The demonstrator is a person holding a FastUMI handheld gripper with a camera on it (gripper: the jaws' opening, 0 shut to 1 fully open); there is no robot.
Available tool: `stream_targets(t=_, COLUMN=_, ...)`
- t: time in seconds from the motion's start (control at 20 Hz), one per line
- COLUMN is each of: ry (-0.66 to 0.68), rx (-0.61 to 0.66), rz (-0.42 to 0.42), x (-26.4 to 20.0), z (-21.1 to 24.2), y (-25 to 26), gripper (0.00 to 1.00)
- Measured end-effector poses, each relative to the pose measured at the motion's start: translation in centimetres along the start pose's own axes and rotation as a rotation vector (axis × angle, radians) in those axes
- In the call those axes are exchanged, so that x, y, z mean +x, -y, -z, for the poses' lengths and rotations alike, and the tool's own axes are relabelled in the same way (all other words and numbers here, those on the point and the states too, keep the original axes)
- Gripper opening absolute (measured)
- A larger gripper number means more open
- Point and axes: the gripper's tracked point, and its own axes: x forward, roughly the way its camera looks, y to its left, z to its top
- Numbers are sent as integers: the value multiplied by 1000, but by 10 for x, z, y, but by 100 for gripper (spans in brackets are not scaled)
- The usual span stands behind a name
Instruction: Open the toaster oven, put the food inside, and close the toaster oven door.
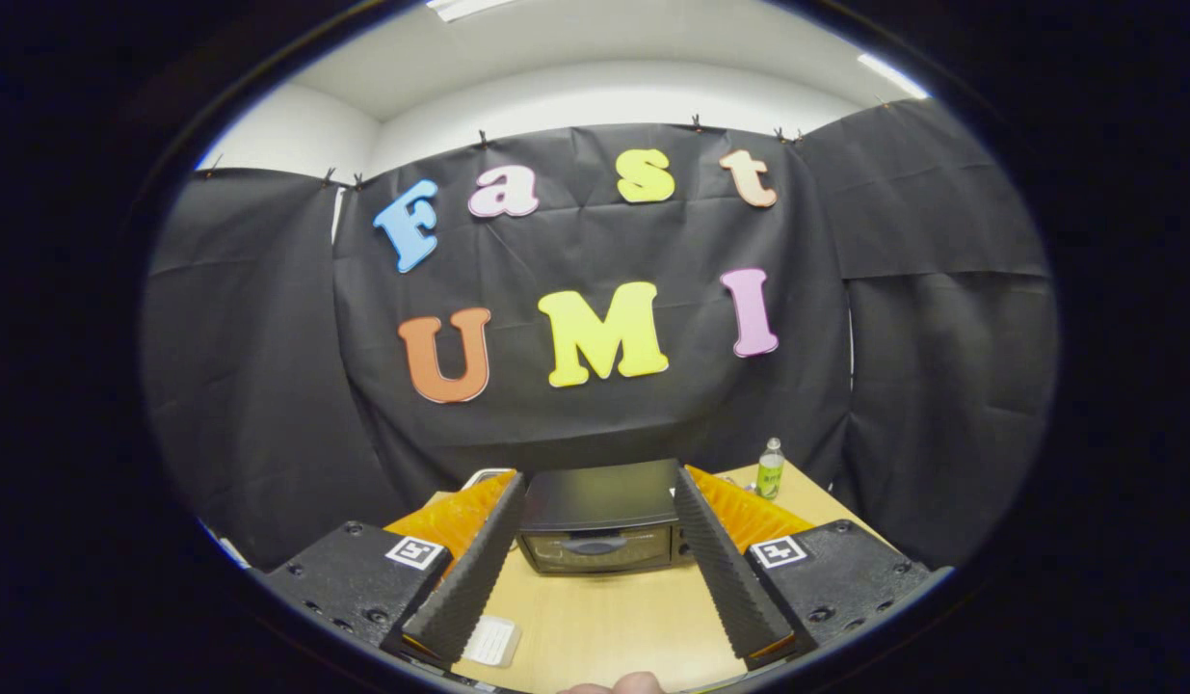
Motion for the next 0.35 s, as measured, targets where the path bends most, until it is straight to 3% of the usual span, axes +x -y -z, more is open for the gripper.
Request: stream_targets(t=0.35, ry=3, rx=4, rz=7, x=-2, z=0, y=-1, gripper=100)
